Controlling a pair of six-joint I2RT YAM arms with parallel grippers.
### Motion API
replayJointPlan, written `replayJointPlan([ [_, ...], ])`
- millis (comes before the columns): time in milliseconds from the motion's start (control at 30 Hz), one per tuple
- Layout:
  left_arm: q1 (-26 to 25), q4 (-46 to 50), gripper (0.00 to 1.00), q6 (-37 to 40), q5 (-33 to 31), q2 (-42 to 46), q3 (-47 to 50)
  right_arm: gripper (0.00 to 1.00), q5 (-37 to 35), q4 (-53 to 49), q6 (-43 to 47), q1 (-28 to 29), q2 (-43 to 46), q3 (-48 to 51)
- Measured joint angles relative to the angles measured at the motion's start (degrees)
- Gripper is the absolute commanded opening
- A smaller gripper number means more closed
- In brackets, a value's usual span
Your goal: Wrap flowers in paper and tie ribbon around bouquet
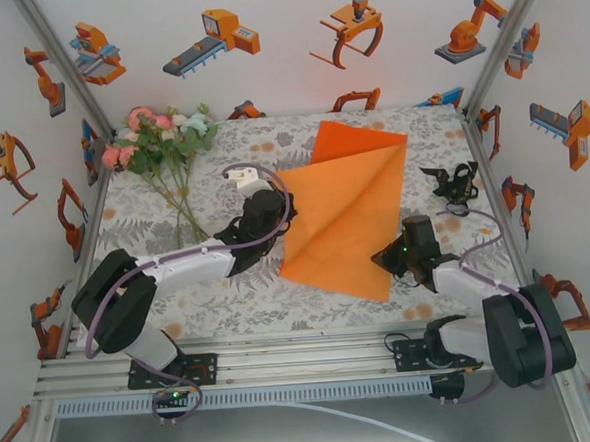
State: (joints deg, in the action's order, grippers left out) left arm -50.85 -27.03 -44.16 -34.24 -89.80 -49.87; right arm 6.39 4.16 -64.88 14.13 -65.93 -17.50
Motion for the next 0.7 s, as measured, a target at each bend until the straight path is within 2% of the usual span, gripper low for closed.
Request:
replayJointPlan([
  [267, 11.87, 4.37, 0.0, 3.69, -5.18, -1.73, 0.87, 0.0, -4.46, -17.31, -5.16, 6.58, 18.69, 3.93],
  [367, 14.19, 4.39, 0.02, 5.07, -5.35, -4.13, 0.87, 0.0, -4.39, -22.82, -6.49, 8.0, 25.73, 4.44],
  [433, 15.1, 4.39, 0.14, 6.05, -5.18, -5.66, 0.87, 0.06, -4.02, -25.0, -6.75, 8.15, 28.63, 4.52],
  [567, 15.74, 4.37, 0.45, 9.53, -5.42, -7.15, 0.87, 0.19, -3.78, -31.74, -4.15, 8.2, 30.49, 1.05],
  [700, 15.74, 4.81, 0.56, 13.75, -7.26, -4.7, 0.87, 0.27, -7.96, -37.33, 4.2, 8.2, 26.38, -11.15],
])
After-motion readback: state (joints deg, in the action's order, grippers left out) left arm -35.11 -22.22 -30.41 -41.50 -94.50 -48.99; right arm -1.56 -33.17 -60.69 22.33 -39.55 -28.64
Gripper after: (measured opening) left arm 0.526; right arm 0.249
